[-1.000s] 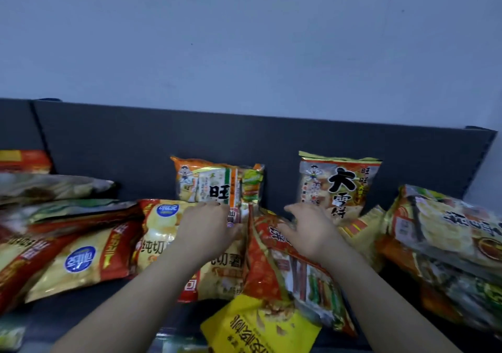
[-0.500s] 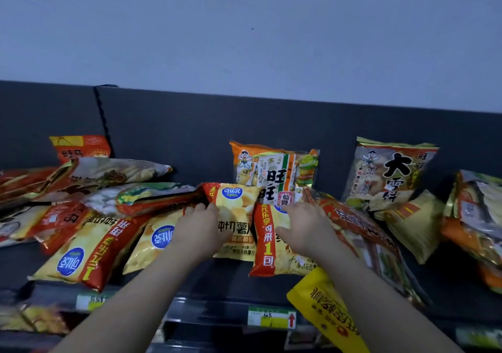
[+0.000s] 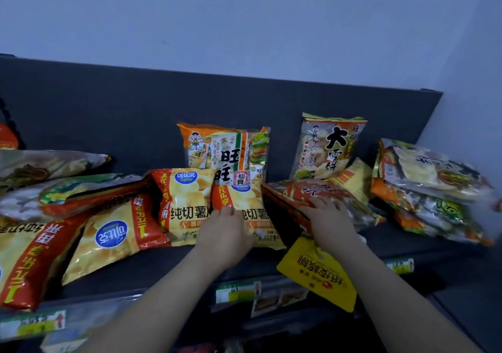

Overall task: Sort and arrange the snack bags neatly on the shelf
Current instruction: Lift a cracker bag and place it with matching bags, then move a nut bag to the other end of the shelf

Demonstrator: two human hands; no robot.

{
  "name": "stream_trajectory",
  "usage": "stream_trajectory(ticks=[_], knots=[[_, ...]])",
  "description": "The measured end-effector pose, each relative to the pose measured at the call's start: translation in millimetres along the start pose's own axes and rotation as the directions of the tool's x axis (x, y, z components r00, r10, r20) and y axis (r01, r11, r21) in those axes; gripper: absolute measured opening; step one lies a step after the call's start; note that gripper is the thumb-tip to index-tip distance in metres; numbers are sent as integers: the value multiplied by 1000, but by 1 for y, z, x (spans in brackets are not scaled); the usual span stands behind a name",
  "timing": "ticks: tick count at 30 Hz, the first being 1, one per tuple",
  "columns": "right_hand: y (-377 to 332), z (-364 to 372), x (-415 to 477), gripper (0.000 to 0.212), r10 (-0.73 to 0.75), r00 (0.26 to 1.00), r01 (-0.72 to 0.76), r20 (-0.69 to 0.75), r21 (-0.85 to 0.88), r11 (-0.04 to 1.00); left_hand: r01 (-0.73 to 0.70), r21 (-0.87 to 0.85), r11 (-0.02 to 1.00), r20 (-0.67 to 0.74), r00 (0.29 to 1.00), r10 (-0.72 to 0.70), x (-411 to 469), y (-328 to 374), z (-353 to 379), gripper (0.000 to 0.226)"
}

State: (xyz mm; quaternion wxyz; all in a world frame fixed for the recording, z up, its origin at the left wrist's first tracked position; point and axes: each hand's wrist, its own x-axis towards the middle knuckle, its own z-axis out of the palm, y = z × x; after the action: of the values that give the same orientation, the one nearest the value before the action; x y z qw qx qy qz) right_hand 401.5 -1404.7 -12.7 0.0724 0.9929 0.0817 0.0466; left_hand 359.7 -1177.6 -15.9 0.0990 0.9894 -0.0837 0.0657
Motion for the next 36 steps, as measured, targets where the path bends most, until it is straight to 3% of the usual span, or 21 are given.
stream_trajectory(ticks=[4, 8, 12, 15, 19, 26, 29, 33, 36], knots=[[21, 4, -8, 49, 10, 998, 2, -55, 229, 974, -92, -57, 994, 11, 996, 92, -9, 32, 14, 47], [40, -1, -31, 61, 91, 991, -37, -98, 451, 892, -86, -112, 990, 188, 977, 106, -9, 67, 35, 49], [68, 8, -61, 81, 143, 990, -134, 23, 509, 850, 3, -186, 983, 275, 960, 49, -1, 92, 60, 50], [83, 14, -73, 82, 150, 978, -206, 141, 606, 768, 82, -225, 971, 271, 962, -19, 5, 109, 69, 51], [89, 19, -70, 81, 111, 985, -173, 133, 686, 707, 216, -353, 911, 273, 954, -120, 14, 125, 74, 42], [103, 15, -55, 67, 67, 988, -145, 136, 717, 682, 272, -470, 839, 188, 960, -206, 7, 115, 53, 21], [105, 17, -50, 71, 22, 991, -113, 135, 723, 681, 265, -492, 829, 125, 964, -234, -1, 100, 29, 9], [103, 22, -44, 63, 16, 990, -104, 137, 668, 737, 257, -541, 800, 32, 958, -287, -15, 78, -7, 12], [99, 22, -39, 48, 34, 991, -101, 131, 542, 835, 267, -538, 799, -55, 935, -350, -25, 61, -41, 12]])
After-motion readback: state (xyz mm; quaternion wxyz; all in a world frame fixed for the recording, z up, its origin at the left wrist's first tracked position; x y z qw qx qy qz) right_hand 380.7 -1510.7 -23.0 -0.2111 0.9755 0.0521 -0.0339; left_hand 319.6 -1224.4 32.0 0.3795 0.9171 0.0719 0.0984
